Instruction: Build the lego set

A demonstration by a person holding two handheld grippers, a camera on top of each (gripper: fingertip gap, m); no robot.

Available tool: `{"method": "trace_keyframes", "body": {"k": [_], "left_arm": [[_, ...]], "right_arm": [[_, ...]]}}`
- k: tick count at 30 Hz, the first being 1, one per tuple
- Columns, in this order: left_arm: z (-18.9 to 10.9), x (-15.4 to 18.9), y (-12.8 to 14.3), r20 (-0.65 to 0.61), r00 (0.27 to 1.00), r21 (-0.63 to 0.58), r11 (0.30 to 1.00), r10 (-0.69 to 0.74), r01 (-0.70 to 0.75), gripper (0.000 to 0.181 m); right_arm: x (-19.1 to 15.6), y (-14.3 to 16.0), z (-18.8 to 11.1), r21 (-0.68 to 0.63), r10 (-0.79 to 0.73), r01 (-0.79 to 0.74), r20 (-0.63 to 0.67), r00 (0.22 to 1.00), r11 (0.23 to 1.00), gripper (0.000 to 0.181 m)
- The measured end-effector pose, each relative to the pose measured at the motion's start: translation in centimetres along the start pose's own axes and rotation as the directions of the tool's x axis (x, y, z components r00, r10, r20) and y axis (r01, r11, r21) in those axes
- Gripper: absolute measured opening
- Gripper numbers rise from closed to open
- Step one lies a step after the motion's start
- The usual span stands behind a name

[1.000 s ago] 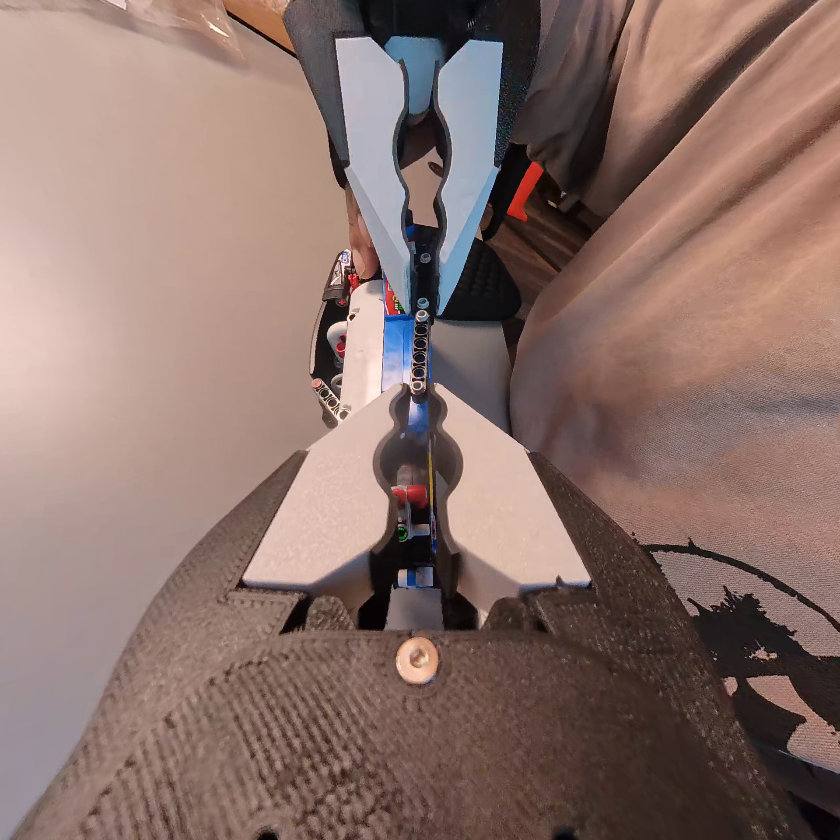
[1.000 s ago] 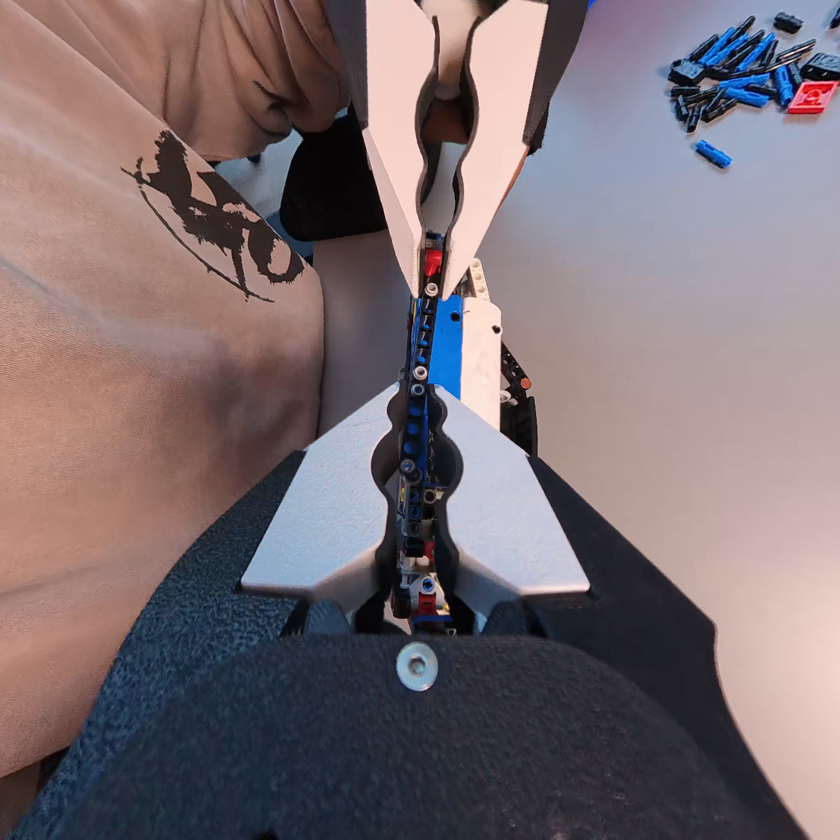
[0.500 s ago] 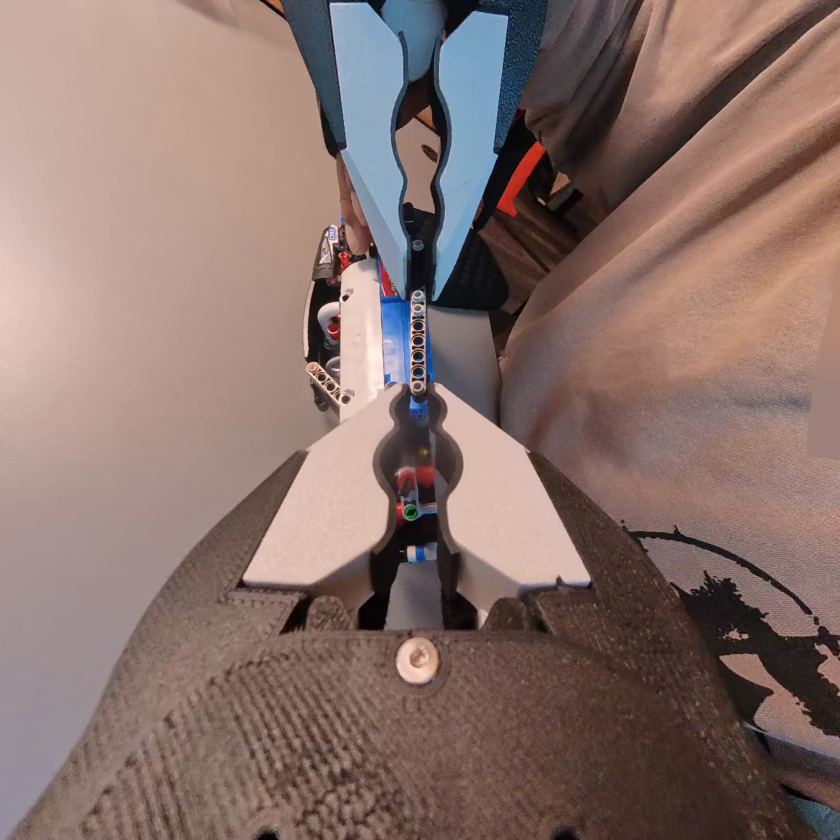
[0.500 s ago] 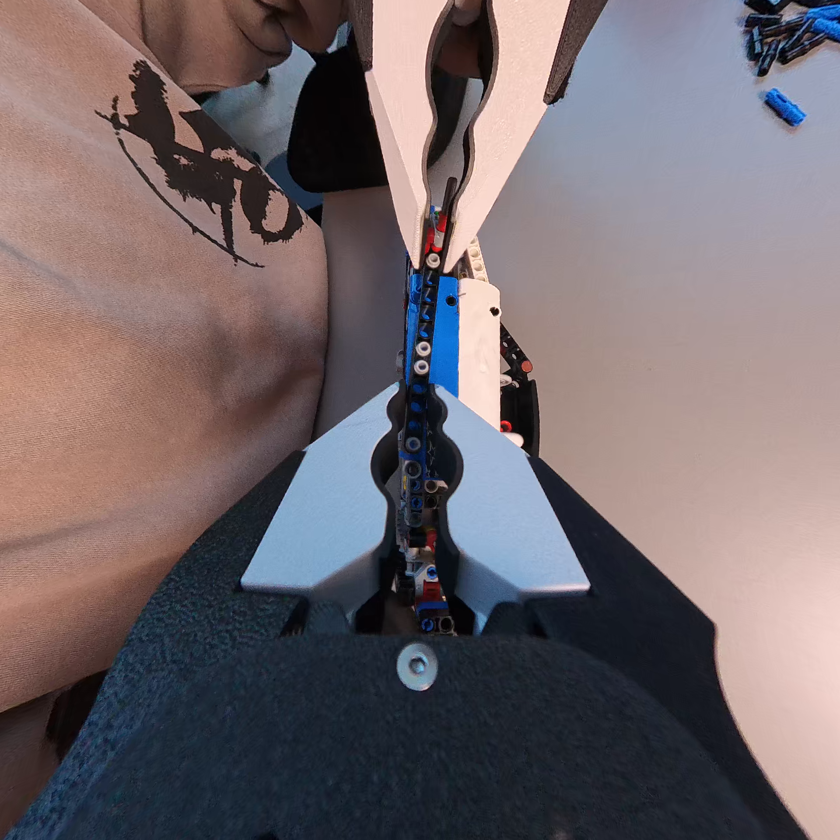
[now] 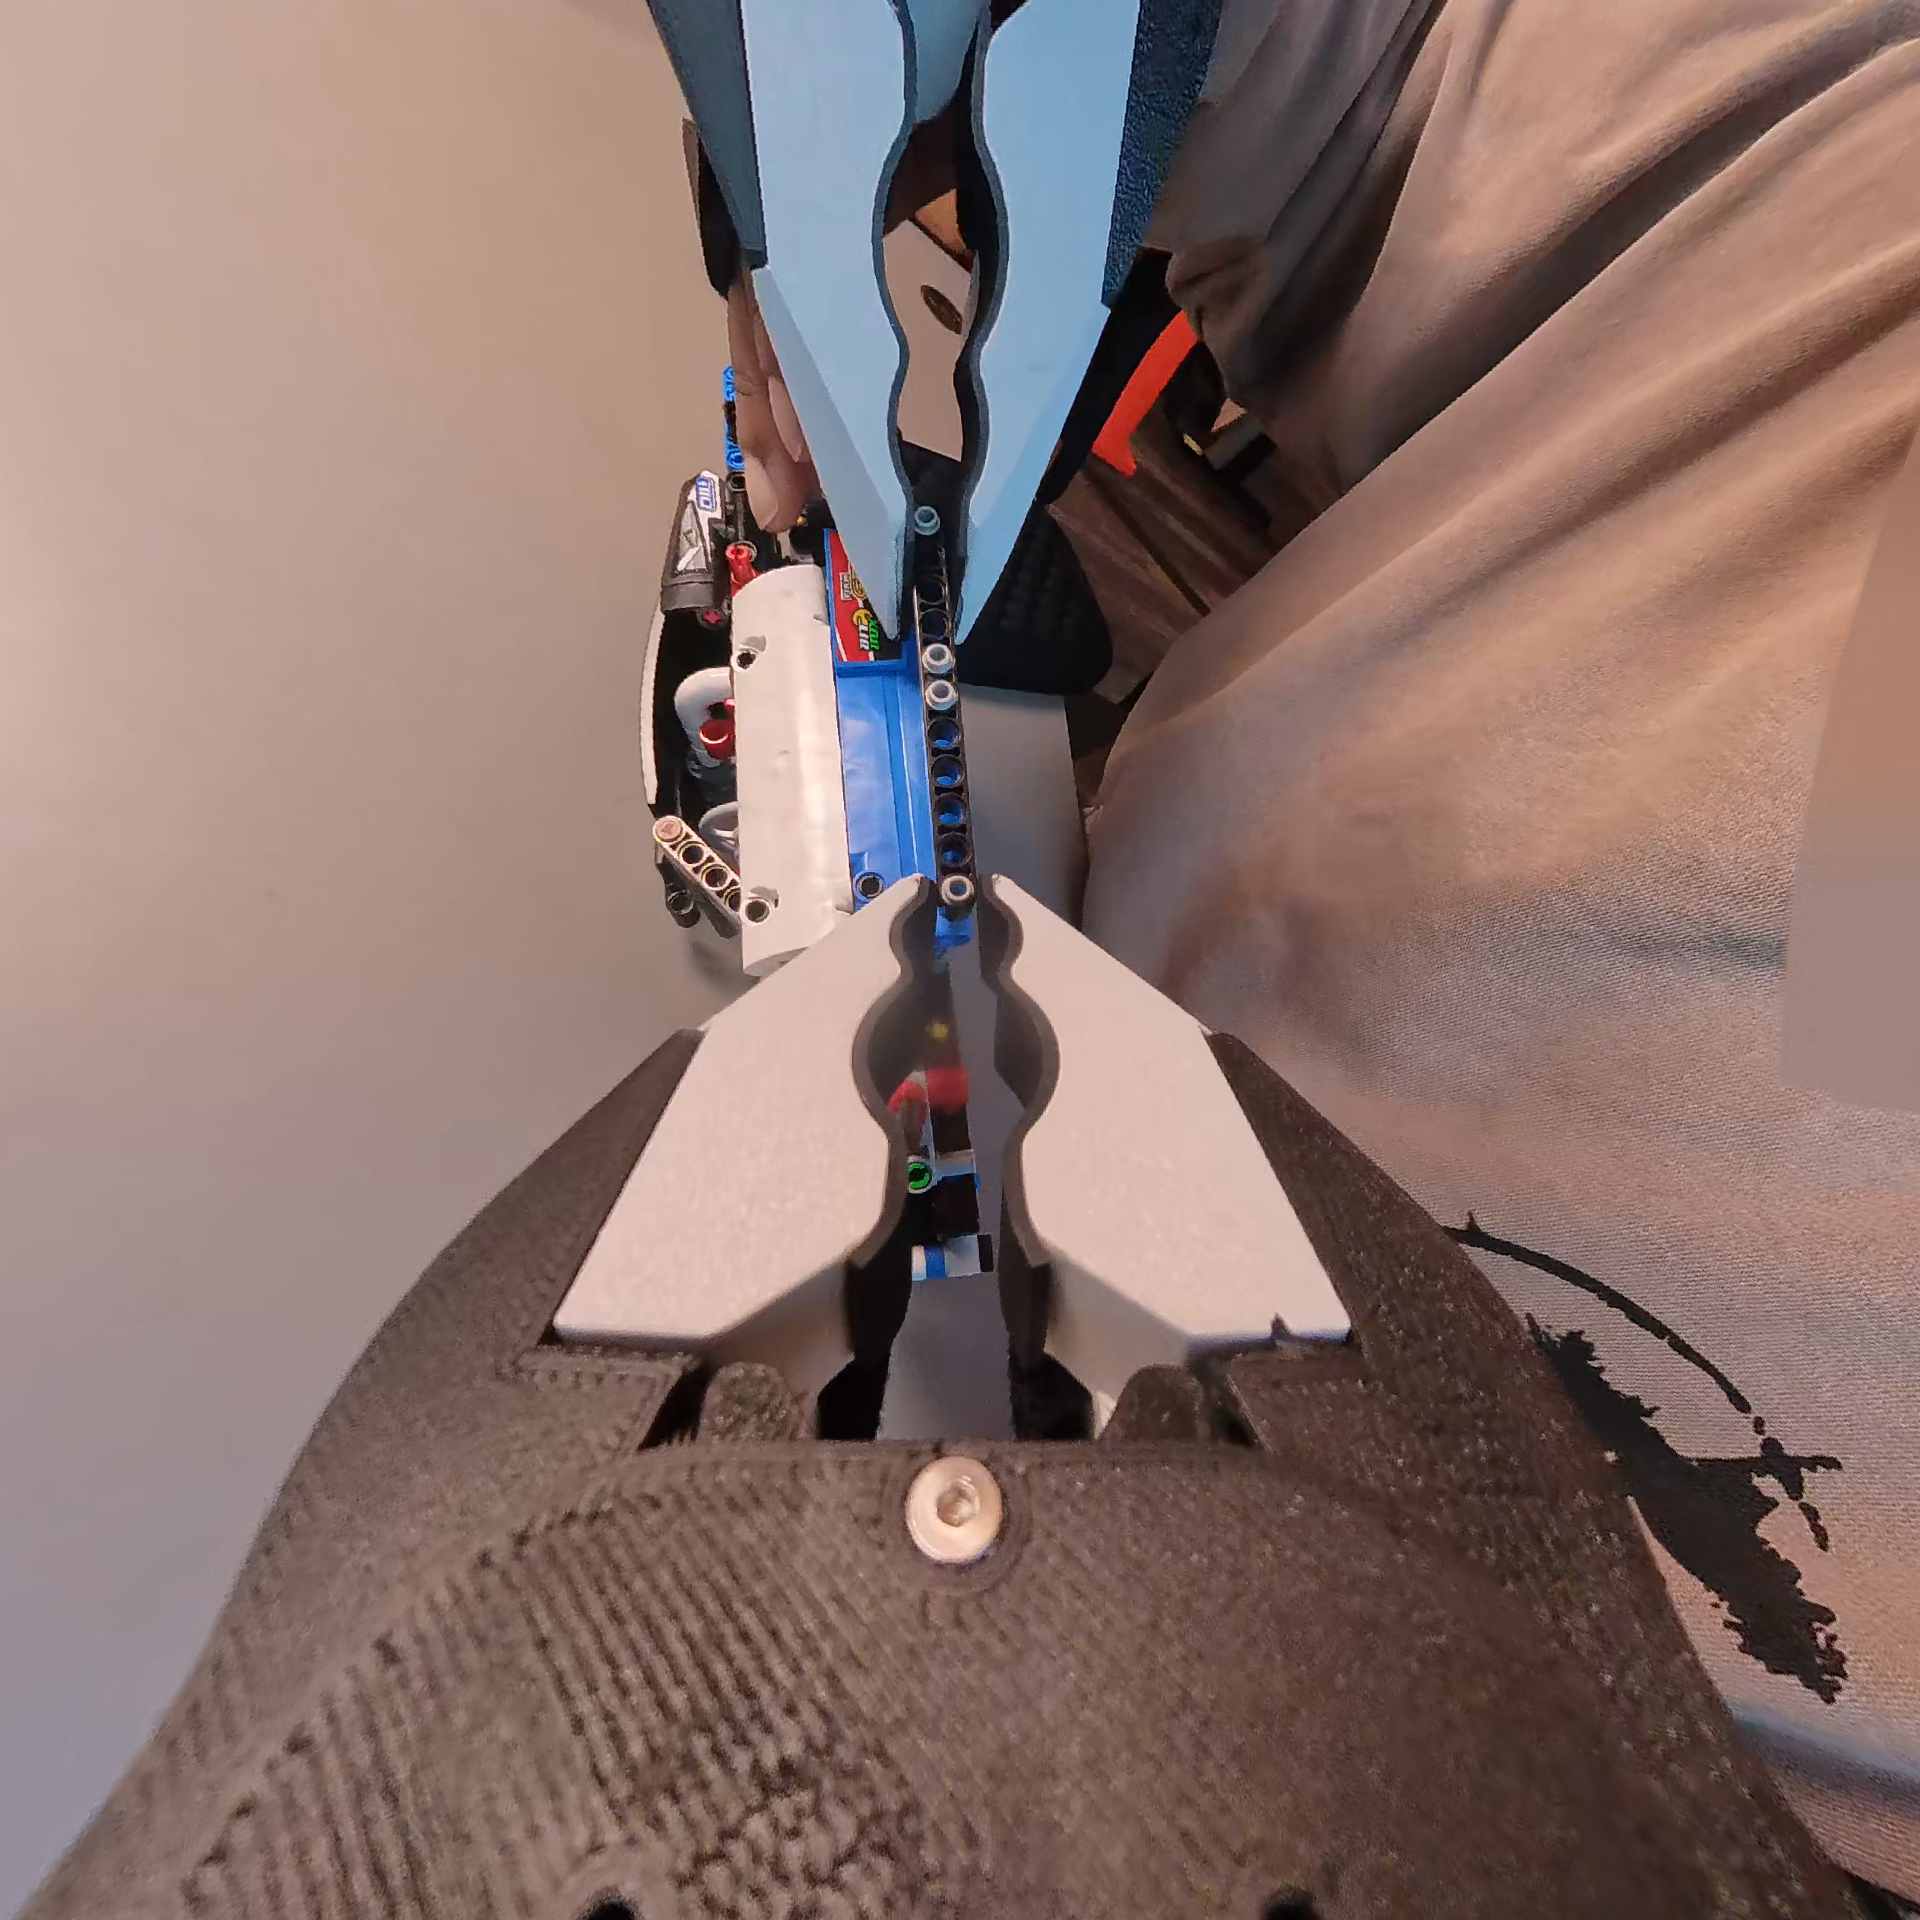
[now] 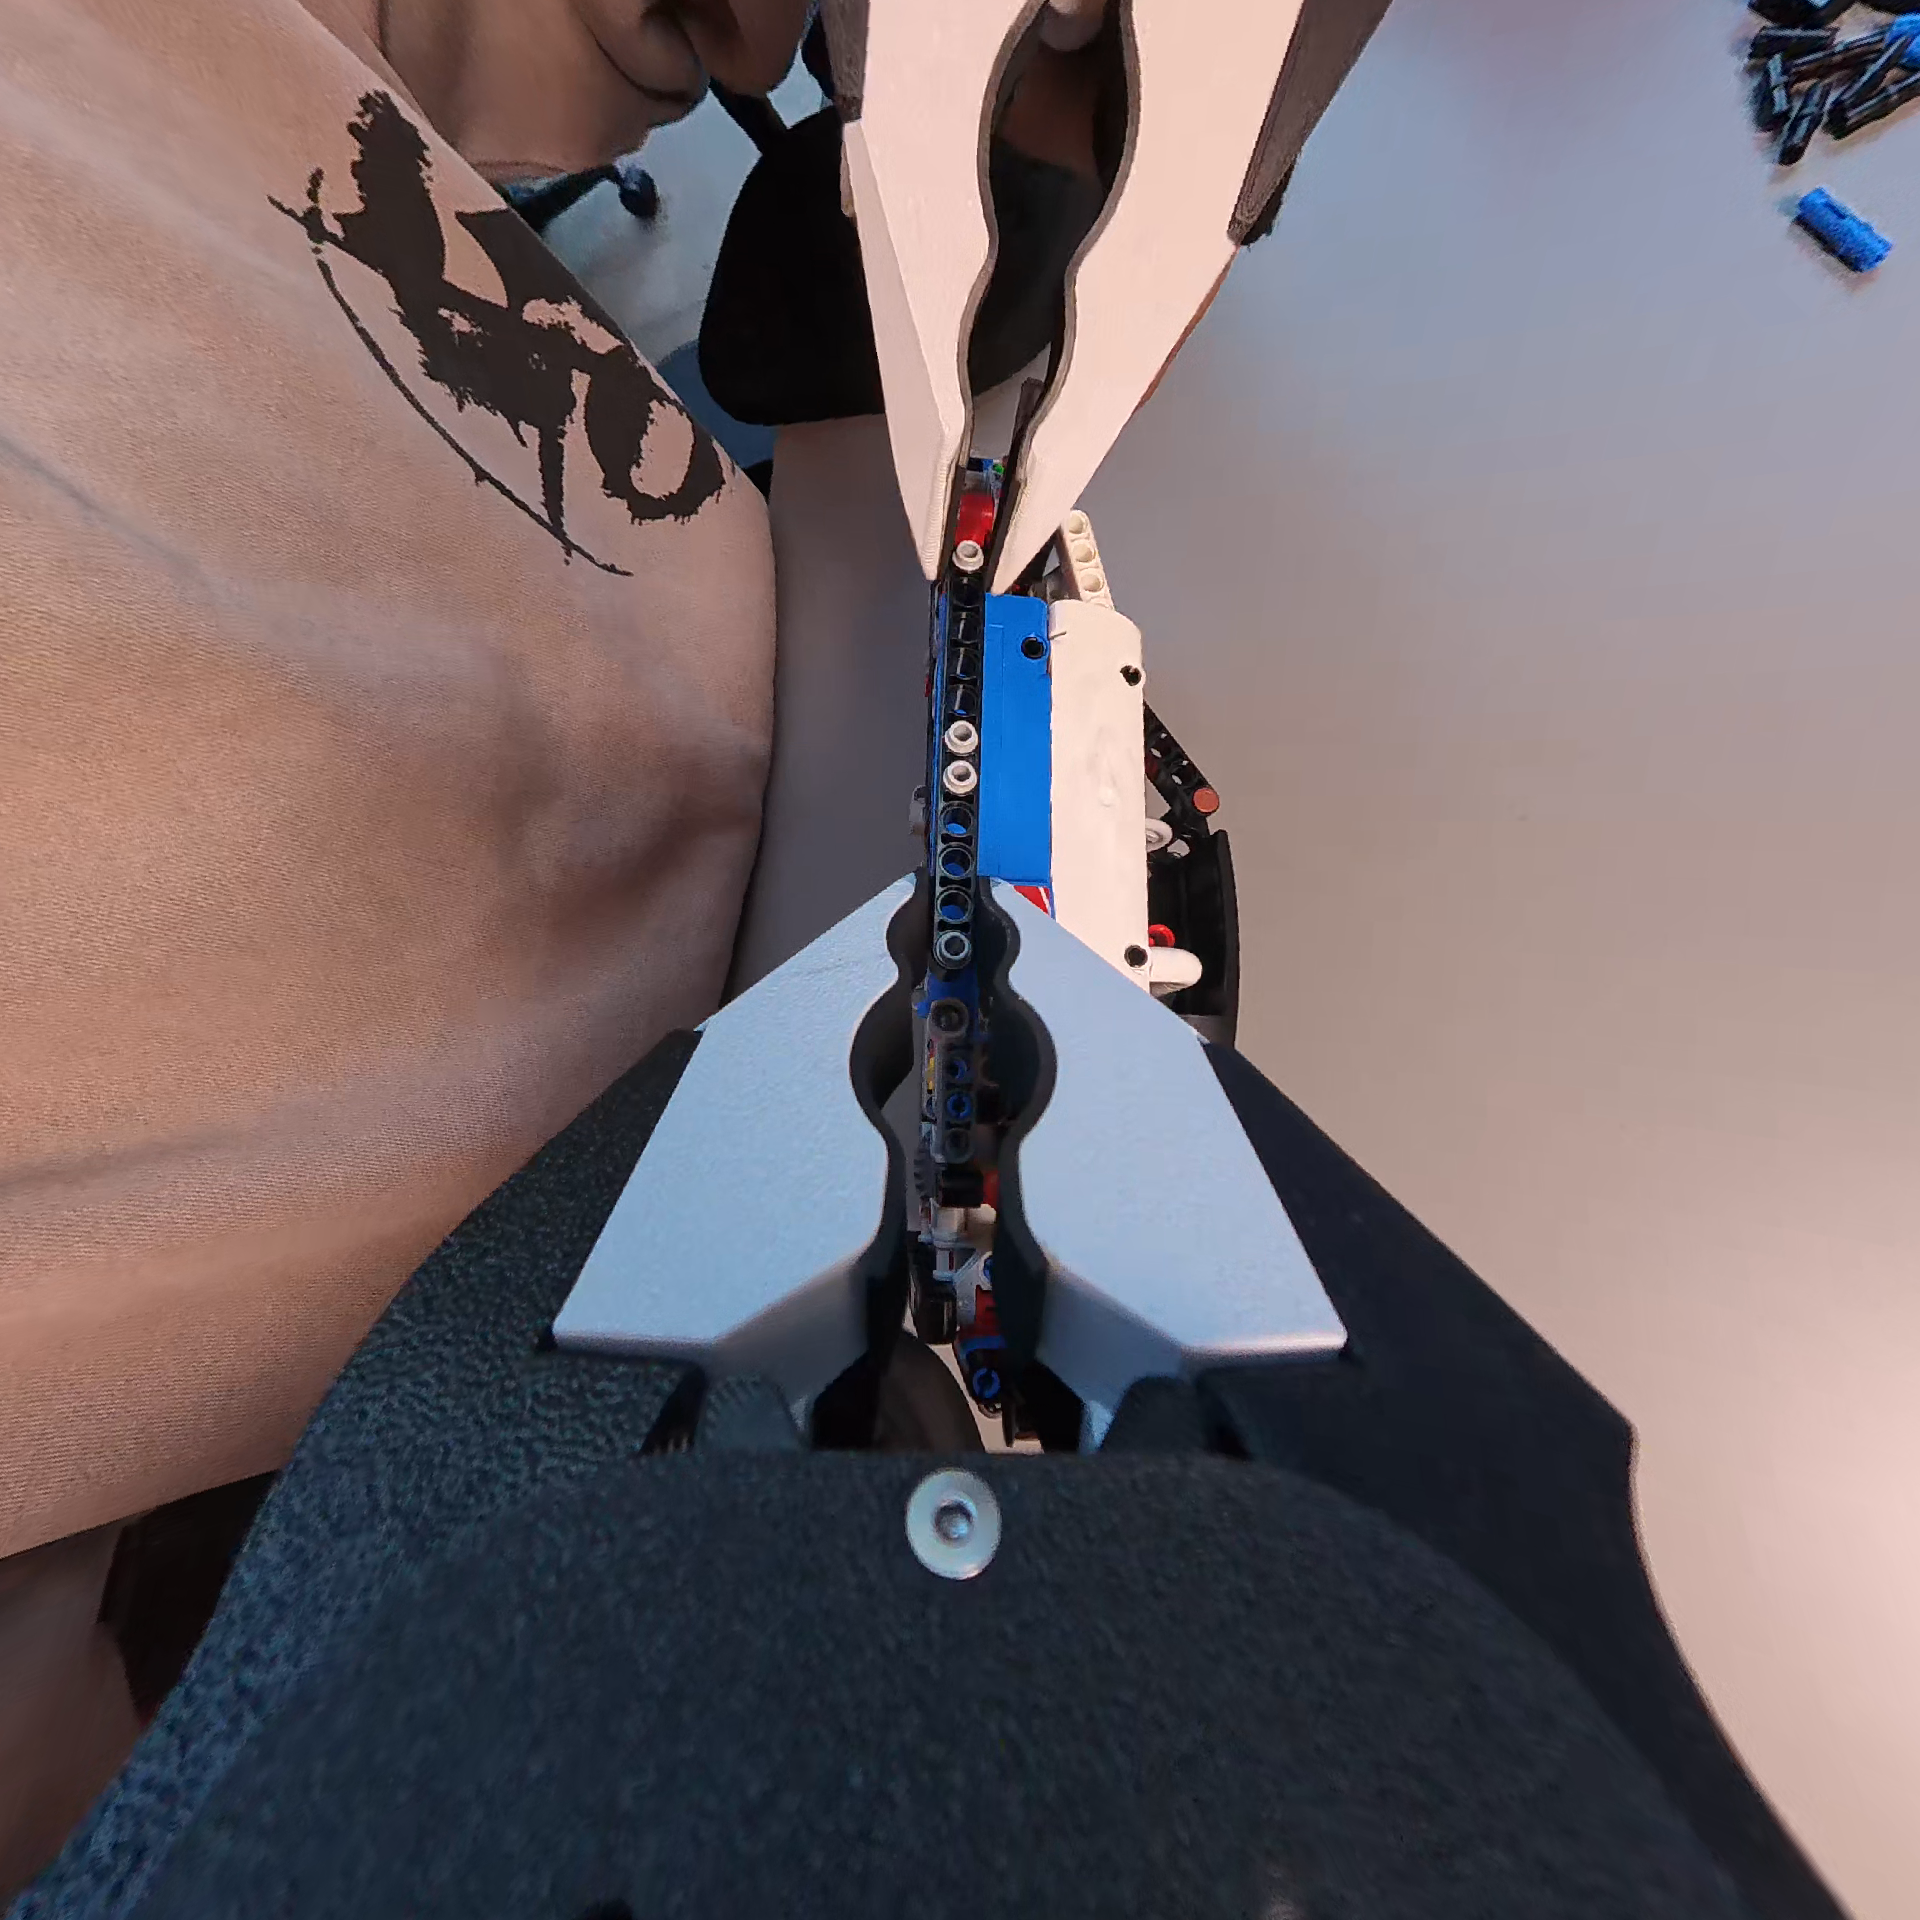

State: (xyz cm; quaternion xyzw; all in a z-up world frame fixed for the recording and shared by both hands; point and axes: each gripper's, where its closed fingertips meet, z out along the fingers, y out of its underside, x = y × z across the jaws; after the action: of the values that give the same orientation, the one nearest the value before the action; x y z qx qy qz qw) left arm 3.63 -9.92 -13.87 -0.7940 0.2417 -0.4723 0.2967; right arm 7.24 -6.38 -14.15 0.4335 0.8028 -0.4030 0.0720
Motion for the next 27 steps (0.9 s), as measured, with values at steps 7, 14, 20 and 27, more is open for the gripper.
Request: {"method": "trace_keyframes", "body": {"k": [7, 14, 20, 27], "left_arm": [[0.4, 0.1, 0.1, -0.009, 1.000, -0.026, 0.999, -0.022, 0.021, 0.005], [0.5, 0.1, 0.0, -0.031, 0.998, -0.039, 0.998, -0.051, 0.050, 0.005], [0.8, 0.2, 0.0, -0.033, 0.998, -0.049, 0.997, -0.059, 0.057, 0.006], [1.2, 0.4, 0.4, -0.005, 0.999, -0.069, 0.997, -0.040, 0.039, 0.009]], "right_arm": [[0.0, -0.4, -1.1, 0.017, -0.134, 0.136, -0.102, 0.986, 0.991, 0.011], [0.0, 0.6, -1.1, -0.016, -0.299, 0.309, -0.297, 0.907, 0.951, 0.007], [0.1, 0.9, -0.9, 0.045, -0.240, 0.261, -0.274, 0.931, 0.964, 0.006], [-0.2, 0.9, -0.7, -0.004, -0.252, 0.257, -0.219, 0.943, 0.966, 0.007]]}}
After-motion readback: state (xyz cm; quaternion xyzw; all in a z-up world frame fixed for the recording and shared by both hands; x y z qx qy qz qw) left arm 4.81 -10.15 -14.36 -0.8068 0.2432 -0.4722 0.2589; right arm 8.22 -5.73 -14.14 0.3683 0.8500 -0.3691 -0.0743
